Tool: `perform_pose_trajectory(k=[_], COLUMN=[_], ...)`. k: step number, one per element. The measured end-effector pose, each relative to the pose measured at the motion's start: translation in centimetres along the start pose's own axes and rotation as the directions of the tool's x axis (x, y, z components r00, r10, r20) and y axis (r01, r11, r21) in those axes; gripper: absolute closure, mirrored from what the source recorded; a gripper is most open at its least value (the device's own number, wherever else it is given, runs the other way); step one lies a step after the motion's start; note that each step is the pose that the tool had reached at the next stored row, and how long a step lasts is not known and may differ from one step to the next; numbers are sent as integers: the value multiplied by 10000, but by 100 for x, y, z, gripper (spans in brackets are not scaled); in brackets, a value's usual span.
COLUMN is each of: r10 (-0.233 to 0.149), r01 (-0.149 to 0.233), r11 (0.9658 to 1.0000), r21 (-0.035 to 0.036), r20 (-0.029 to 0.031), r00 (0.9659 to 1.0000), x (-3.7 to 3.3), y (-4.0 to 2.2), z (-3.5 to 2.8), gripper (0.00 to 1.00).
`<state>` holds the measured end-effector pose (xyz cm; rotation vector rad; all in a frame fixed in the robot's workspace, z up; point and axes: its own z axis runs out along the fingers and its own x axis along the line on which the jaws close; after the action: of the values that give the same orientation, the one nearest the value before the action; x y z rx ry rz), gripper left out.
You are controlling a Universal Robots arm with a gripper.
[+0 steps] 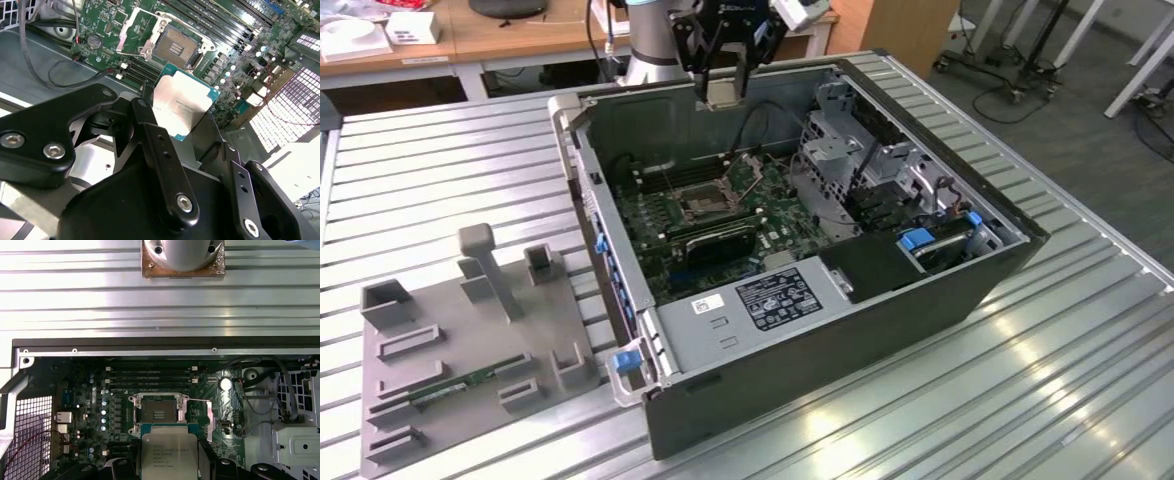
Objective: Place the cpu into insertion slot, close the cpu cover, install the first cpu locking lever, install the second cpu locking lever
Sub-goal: 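Place the cpu into insertion slot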
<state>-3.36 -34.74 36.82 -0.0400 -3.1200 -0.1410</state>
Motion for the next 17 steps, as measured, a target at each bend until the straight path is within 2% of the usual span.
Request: perform_pose_trajectory(k=[9,17], r10=[0,0], r01=[0,0], r11=[10000,10000], r21=[0,1], r20=[-1,-1], r00=[10000,10000], x=[-1,2], y=[-8,-9], z=[96,104], gripper=[46,46])
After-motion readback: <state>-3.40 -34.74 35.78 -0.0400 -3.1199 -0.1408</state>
